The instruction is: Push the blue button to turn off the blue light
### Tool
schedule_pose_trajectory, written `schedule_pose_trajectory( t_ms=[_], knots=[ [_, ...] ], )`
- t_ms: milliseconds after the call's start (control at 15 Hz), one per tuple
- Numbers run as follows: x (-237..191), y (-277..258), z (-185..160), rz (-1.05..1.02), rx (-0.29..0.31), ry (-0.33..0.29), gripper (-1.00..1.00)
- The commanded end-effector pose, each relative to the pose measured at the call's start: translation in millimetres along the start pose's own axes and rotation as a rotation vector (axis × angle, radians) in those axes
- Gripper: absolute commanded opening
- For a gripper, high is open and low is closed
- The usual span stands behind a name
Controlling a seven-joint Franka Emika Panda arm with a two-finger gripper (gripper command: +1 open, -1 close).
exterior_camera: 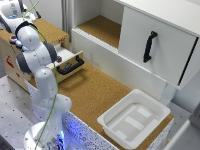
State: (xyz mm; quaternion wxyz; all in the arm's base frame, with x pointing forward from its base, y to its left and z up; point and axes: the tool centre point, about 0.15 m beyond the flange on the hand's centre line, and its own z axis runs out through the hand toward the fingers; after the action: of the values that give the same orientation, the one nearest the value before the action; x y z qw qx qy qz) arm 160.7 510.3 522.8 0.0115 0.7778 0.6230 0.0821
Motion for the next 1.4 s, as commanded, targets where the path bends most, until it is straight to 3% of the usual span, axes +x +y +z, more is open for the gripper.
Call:
schedule_pose_trajectory(
  t_ms=[0, 400, 1000, 1333],
  knots=[
    [16.5, -13.2, 32.7, -0.011, 0.031, -0.049, -1.0],
    [14.9, -2.6, 54.9, 0.033, 0.048, -0.064, -1.0],
    [3.5, -9.1, 89.9, 0.067, 0.084, -0.15, -1.0],
    [1.3, 13.7, -6.9, 0.209, 0.024, -0.012, -1.0]
  ],
)
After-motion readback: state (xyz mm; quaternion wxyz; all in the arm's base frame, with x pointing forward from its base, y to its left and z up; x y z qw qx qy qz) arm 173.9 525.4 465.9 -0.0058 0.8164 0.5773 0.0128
